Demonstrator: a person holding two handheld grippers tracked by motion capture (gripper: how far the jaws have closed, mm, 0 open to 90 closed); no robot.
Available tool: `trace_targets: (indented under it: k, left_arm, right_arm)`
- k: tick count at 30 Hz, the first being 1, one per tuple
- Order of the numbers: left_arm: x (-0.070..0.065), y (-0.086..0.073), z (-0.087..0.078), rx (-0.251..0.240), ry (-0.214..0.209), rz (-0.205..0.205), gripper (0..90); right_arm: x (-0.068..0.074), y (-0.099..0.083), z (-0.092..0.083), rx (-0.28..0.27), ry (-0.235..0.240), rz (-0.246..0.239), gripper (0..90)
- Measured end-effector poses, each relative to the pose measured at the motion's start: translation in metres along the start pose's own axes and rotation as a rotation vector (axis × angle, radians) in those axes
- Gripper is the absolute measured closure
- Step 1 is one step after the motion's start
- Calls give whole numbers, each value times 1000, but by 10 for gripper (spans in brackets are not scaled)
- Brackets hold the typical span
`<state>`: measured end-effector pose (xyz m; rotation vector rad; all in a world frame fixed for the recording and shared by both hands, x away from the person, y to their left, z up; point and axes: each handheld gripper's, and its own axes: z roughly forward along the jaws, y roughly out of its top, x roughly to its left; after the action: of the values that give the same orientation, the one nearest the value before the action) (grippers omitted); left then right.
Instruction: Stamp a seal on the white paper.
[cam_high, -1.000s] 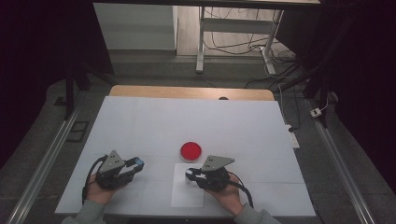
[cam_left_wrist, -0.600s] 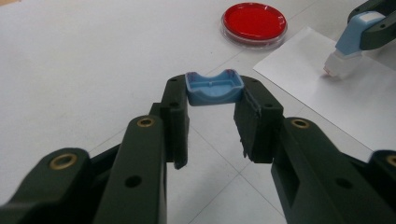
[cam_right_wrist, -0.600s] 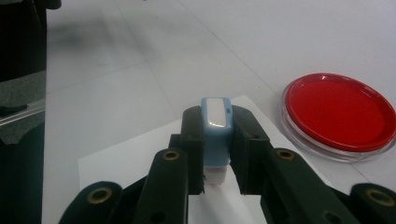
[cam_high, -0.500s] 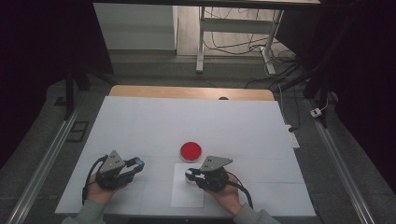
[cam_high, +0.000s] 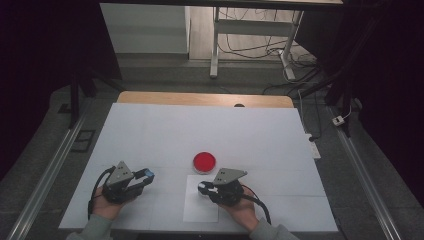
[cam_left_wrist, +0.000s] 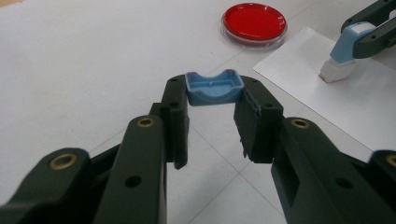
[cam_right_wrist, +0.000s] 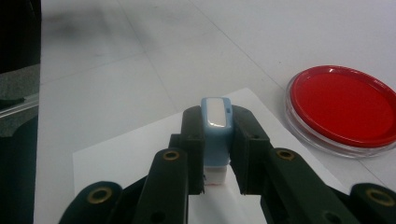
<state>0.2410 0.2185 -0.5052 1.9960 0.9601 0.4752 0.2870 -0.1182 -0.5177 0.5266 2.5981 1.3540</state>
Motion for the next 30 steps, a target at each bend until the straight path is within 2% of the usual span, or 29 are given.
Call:
trace_targets:
  k: [12,30]
  left_arm:
    - [0,0,0,1,1,1,654]
    - [-1,0,1,3,1,1,654]
  right_arm:
    - [2,-1,0,3,-5,-4,759]
    - [4,1,2,54,-26,-16,763]
